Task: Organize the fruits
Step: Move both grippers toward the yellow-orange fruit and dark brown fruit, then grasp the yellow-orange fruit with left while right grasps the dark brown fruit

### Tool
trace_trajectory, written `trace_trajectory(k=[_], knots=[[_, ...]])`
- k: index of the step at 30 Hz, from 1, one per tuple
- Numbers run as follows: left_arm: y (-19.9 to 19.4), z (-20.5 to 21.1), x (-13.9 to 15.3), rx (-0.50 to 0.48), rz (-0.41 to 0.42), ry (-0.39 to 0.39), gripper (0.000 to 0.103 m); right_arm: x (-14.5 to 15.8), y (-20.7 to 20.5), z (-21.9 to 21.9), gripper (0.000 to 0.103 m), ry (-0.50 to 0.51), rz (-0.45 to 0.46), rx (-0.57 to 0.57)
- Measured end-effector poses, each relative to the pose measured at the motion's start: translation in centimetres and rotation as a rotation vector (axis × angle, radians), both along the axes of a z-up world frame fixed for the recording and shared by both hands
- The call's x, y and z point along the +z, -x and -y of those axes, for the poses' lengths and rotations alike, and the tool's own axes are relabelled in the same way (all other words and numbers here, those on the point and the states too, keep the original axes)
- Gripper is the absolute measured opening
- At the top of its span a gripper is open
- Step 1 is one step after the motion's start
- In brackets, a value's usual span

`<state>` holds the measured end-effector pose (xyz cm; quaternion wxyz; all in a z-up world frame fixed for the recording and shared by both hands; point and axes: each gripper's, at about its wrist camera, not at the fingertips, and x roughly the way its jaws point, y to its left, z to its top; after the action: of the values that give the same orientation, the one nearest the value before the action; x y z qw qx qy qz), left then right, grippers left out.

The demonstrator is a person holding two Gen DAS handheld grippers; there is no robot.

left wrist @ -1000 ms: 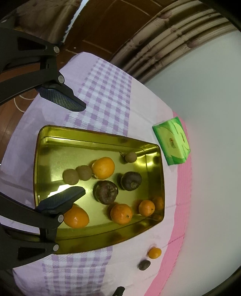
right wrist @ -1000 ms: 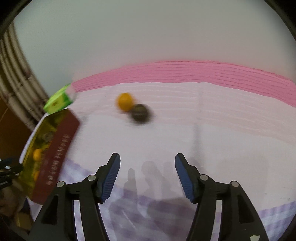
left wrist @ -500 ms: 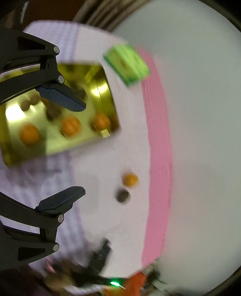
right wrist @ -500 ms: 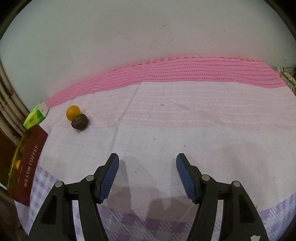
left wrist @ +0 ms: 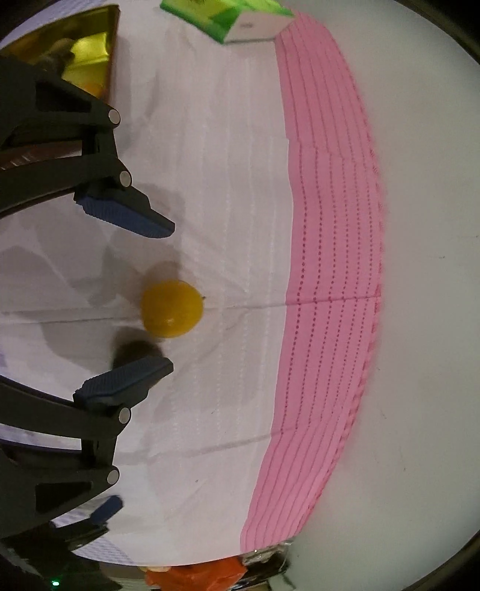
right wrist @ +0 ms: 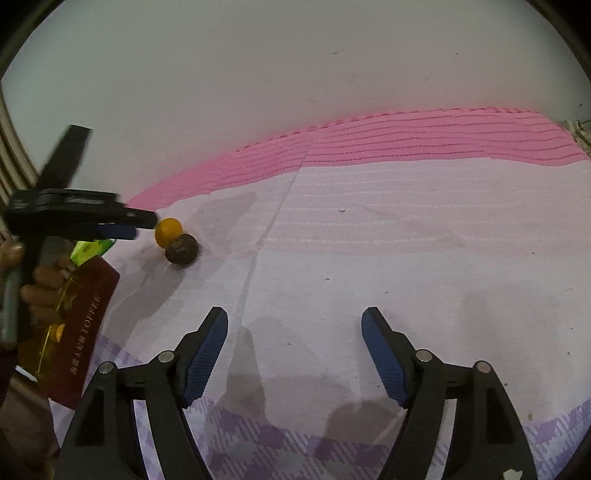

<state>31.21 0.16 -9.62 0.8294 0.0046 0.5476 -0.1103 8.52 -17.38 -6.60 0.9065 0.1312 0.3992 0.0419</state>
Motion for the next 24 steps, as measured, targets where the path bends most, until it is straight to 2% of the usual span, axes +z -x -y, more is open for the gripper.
trace_trajectory(k=[2,4,6,7,12,14,18,24], knots=[[-0.4,0.4,-0.6,-0.005,-0.009,-0.005,0.067,0.0,0.0,0.0,0.073,-0.009,0.003,0.005],[-0.8,0.6,-1.2,-0.006,-0.018,-0.017,0.062,0.0,0.1,0.0,0.073,-0.015,0.006,0.006],[-1.3,0.7,-2.1,-0.018,-0.044,-0.007,0.037,0.0,0.2,0.1,0.074,-0.021,0.011,0.009],[-1.3,0.6,-2.3,-0.020,-0.054,0.002,0.038,0.0,0.2,0.1,0.075,-0.023,0.013,0.010],[-0.4,0.4,-2.2,-0.007,0.011,-0.016,0.037,-0.1,0.0,0.0,0.076,-0.019,0.010,0.010],[0.9,-0.7,-1.7,0.021,0.019,0.029,0.037,0.1,0.1,0.0,0.076,-0.009,0.018,0.008],[5.2,-1.2,0.7,0.006,0.078,0.053,0.037,1.0,-0.4,-2.3,0.076,0.034,0.036,0.131],[11.0,-4.2,3.3,0.048,0.095,0.156,0.037,2.9,-5.3,-7.4,0.076,0.059,0.078,0.365]])
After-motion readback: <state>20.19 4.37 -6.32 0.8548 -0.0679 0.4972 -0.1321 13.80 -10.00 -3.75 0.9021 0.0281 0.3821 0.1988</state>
